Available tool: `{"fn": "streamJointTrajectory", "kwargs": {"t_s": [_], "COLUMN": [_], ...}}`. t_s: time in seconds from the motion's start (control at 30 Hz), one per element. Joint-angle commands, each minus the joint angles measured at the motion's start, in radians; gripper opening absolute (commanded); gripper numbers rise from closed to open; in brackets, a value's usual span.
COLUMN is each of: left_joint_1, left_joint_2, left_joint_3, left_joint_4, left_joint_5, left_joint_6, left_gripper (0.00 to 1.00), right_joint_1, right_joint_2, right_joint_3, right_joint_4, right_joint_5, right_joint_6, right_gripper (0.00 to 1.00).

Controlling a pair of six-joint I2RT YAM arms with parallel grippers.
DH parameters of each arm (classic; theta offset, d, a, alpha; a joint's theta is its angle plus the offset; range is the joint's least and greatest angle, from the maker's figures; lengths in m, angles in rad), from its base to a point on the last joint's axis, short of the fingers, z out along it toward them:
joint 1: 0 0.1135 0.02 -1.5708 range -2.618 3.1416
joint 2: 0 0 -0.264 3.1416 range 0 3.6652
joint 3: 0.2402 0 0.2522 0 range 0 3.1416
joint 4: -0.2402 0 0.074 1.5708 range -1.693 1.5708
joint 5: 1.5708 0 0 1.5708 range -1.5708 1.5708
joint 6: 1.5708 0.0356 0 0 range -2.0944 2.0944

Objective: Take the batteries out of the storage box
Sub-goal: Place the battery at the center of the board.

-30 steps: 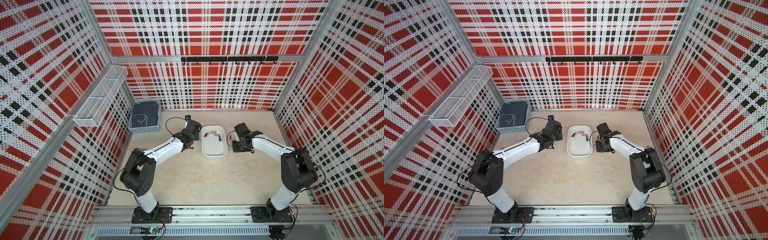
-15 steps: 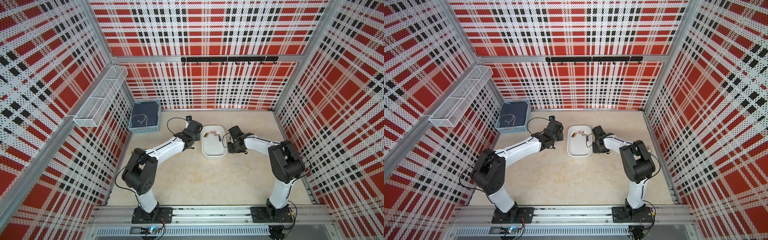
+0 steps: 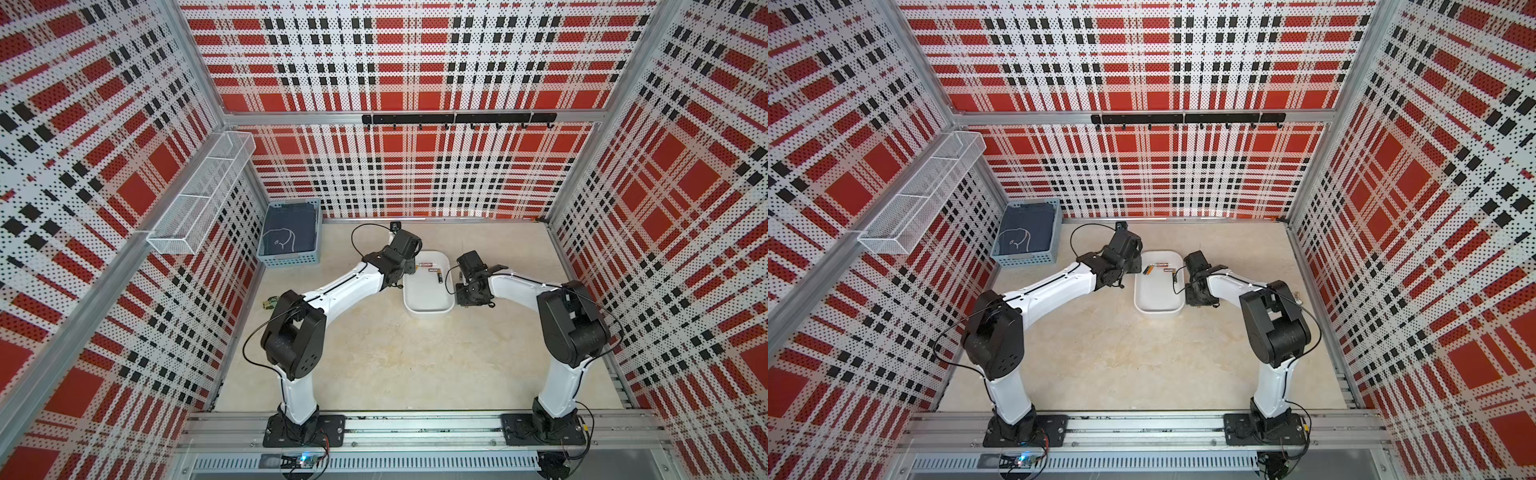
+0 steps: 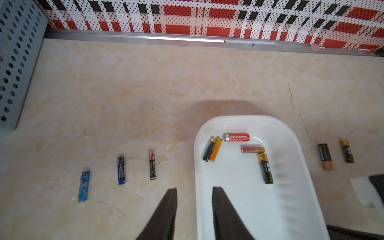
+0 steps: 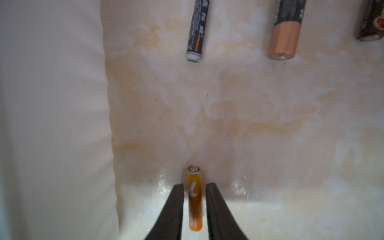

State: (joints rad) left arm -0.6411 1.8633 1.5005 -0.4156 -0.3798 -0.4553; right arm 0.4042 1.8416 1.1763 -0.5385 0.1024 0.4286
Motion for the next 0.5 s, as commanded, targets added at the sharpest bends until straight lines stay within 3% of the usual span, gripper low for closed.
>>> {"fn": "streamJointTrajectory", "kwargs": {"t_s": [0.0,0.17,0.3,0.4,0.47], "left_joint_1": [-0.027,-0.048,-0.058,-0.064,-0.064], "left_joint_2": [0.07,0.206,0.34,0.434,0.478], "left_joint_3": [0.103,0.282,0.439,0.546,0.585], "left_joint_4": [-0.091,-0.172,-0.243,-0.302,-0.325], "left_joint_5": [0.024,0.071,0.118,0.123,0.123], "left_joint_6": [0.025,0.029,0.024,0.037,0.047], "left_gripper": [0.34,0.33,0.29,0.25,0.24], "right_joint_1": [0.005,0.004,-0.008,-0.034,-0.038], "right_joint_2": [-0.129,-0.309,-0.503,-0.596,-0.605], "right_joint_3": [0.028,-0.05,-0.28,-0.449,-0.503], "right_joint_4": [-0.032,0.052,0.289,0.424,0.481], "right_joint_5": [0.023,0.06,0.09,0.033,-0.086], "right_joint_6": [-0.021,-0.032,-0.043,-0.047,-0.06], "right_gripper": [0.31,0.38,0.48,0.51,0.51]}}
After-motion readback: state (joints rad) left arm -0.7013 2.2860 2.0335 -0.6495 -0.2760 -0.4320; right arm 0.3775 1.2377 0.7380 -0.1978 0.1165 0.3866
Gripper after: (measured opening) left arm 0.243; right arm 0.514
